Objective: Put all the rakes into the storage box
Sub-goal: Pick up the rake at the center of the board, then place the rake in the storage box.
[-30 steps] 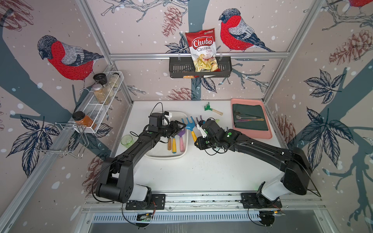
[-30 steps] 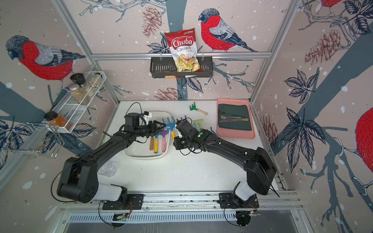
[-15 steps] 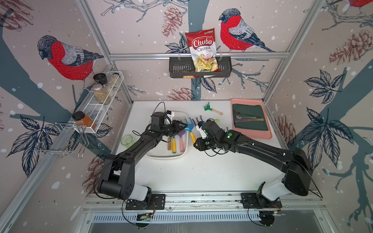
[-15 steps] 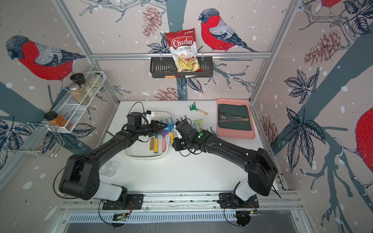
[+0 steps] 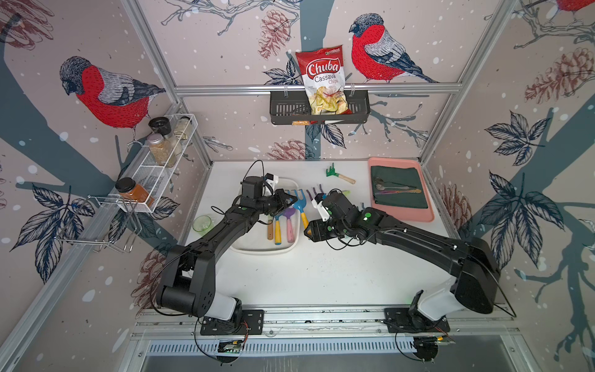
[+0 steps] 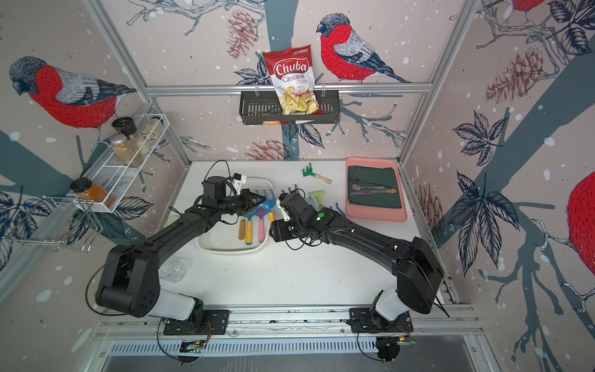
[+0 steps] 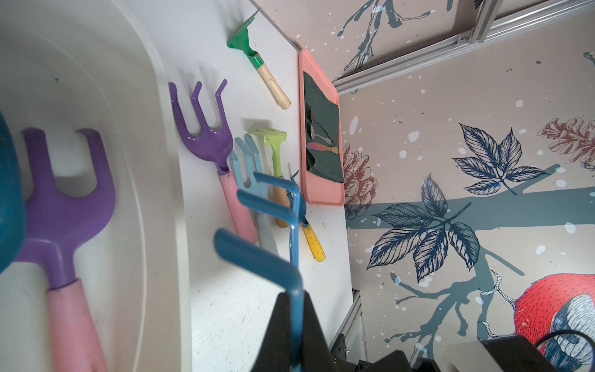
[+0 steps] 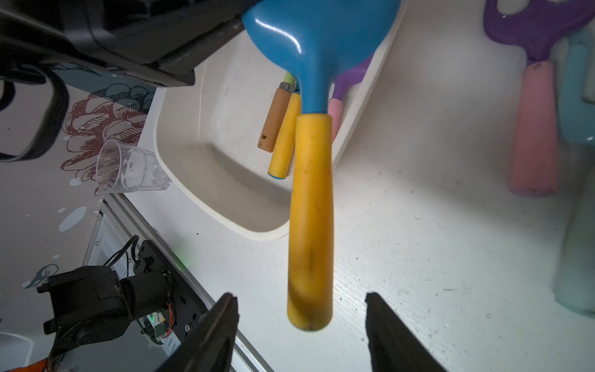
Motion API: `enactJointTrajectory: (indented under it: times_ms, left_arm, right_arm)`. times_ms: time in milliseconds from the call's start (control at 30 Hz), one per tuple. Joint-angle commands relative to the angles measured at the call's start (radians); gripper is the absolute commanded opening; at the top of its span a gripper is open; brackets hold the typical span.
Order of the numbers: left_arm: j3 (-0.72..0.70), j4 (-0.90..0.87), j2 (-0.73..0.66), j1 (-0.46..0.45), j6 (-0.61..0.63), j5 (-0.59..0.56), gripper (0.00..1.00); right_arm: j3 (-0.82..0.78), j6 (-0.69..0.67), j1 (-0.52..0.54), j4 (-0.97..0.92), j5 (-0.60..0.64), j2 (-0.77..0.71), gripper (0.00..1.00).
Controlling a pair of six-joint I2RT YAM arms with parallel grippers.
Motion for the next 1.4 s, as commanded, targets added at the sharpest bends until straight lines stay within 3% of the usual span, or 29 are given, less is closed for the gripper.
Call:
enactJointTrajectory:
  times_ms: [0,333,700,900,1200,1367]
  left_arm:
    - [0.047,-0.079,0.005,0.046,0.1,0.008,0.07]
    - [0.291,-0.535,0.13,0.258,0.511,0.062,0.07]
    - [0.349,-0.718,0.255,0.298,0.749,-0.085,0.08]
    - [0.366,-0.735,0.294,0.325,0.797,-0.105,0.08]
    - [0.392,-0.738,0.363,0.34,0.819,0.017,0.08]
    - [0.396,-0.739,0.377,0.34,0.822,-0.003,0.09]
  right_arm:
    - [-0.004,0.009,-0.011,0.024,-0.003,-0.034,0.69]
    - [-0.076,0.01,-0.077,0.013,-0.008,-0.127,0.7]
    - [-0.064,0.001,-0.082,-0.002,-0.009,-0.115,0.68]
    - [-0.06,0.0,-0.084,-0.007,-0.007,-0.113,0.68]
    - [-0.049,-0.006,-0.085,-0.02,0.0,-0.111,0.68]
    - [-0.049,-0.007,-0.087,-0.019,-0.003,-0.106,0.67]
